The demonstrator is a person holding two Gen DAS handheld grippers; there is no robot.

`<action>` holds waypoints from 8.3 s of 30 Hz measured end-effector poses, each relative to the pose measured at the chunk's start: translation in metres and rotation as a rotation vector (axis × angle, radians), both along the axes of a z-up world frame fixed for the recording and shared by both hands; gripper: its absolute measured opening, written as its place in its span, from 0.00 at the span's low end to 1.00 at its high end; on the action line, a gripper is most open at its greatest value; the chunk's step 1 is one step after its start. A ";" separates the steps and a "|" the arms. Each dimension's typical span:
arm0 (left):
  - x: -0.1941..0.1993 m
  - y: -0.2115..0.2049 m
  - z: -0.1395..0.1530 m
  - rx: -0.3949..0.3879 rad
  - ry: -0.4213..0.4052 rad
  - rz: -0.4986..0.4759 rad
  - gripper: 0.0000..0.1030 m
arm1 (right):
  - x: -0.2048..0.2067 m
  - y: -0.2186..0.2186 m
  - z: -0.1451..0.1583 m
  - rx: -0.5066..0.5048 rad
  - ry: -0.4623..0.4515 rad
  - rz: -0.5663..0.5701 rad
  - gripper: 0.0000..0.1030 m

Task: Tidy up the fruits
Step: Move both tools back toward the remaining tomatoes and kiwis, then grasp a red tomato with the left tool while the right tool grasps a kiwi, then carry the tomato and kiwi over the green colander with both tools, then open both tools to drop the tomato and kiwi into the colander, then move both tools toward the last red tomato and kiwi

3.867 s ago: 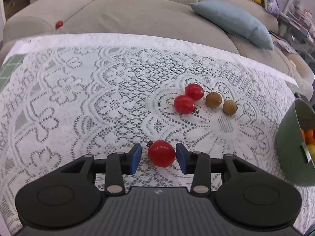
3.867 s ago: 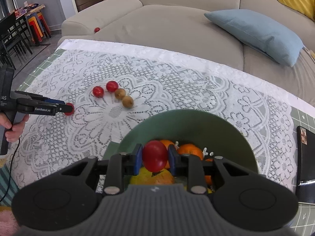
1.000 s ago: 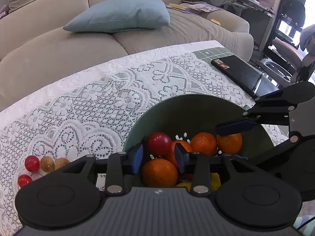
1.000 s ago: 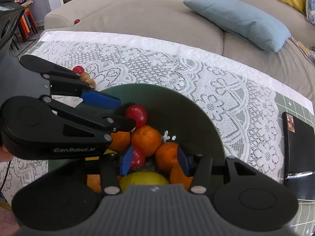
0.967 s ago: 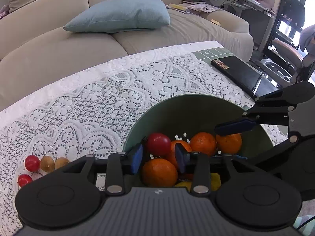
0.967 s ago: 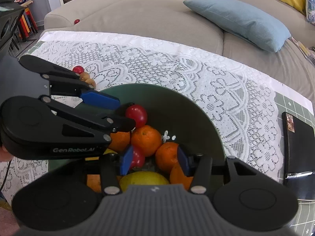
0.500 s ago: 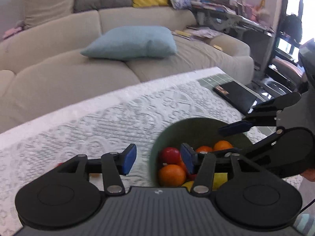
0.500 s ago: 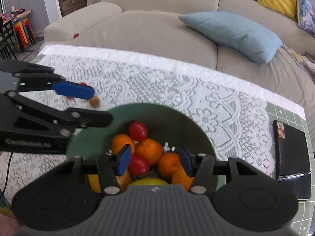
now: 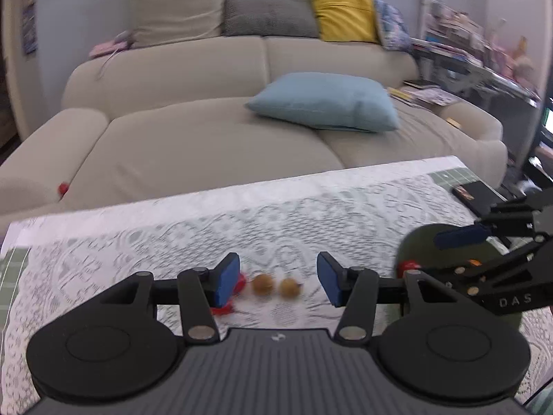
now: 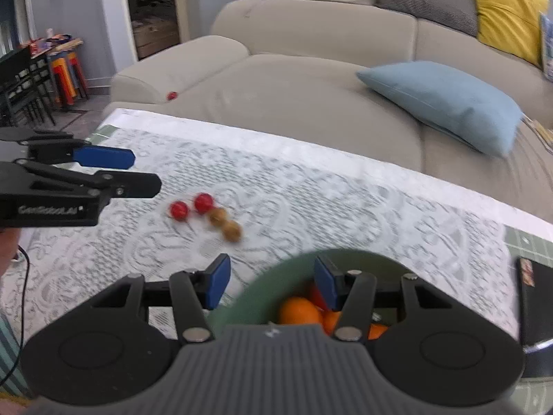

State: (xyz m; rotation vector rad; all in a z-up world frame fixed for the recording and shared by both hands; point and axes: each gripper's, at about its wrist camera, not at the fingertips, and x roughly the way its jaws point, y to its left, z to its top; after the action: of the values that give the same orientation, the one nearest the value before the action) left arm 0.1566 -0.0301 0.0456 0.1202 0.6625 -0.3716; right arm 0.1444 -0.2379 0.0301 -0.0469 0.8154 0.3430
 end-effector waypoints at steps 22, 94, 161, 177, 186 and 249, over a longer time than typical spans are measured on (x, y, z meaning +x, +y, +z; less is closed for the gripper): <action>0.050 0.044 -0.068 -0.017 0.171 0.086 0.59 | 0.073 0.071 -0.053 0.008 0.147 0.032 0.50; 0.056 0.037 -0.092 -0.096 0.278 0.155 0.26 | 0.090 0.087 -0.077 -0.019 0.247 0.044 0.22; -0.025 -0.046 -0.018 -0.103 0.172 -0.065 0.30 | 0.002 0.010 -0.011 -0.026 0.155 0.092 0.22; -0.032 -0.131 -0.035 0.039 0.200 -0.229 0.30 | 0.004 -0.056 -0.045 -0.178 0.243 0.023 0.22; -0.025 -0.147 -0.055 0.113 0.228 -0.260 0.31 | 0.012 -0.067 -0.065 -0.203 0.276 0.046 0.23; 0.021 0.012 -0.027 -0.005 0.023 0.282 0.53 | 0.053 0.049 -0.015 -0.089 0.082 0.031 0.57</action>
State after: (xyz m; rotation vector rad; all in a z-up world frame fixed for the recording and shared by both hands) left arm 0.1774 -0.0182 0.0181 0.0163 0.6909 -0.1036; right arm 0.1978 -0.1889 0.0147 -0.1293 0.9119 0.3395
